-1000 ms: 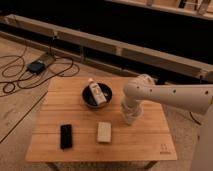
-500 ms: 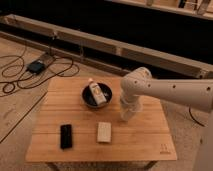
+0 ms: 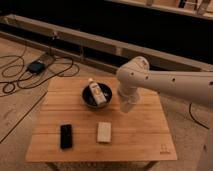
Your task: Pick up the ceramic cup
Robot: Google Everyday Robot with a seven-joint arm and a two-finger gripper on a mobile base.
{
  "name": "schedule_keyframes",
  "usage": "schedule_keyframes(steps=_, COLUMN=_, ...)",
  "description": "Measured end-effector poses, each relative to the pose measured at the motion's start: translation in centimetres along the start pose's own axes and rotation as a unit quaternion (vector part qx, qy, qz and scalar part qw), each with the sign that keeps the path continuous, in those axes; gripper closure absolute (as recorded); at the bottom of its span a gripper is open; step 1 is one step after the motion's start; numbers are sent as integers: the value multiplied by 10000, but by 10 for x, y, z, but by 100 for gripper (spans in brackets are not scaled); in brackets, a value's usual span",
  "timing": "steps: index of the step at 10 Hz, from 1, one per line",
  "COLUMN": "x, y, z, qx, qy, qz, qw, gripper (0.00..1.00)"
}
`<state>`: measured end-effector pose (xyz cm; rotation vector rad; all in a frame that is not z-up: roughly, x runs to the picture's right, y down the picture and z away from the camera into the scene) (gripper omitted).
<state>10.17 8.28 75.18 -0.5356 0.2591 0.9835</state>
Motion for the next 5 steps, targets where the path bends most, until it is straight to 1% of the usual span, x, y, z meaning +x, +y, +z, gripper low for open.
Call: schedule_keyframes(steps=5, x=-1, y=0, z=1, qx=-6, qy=-10, qz=1, qw=10000, gripper=100)
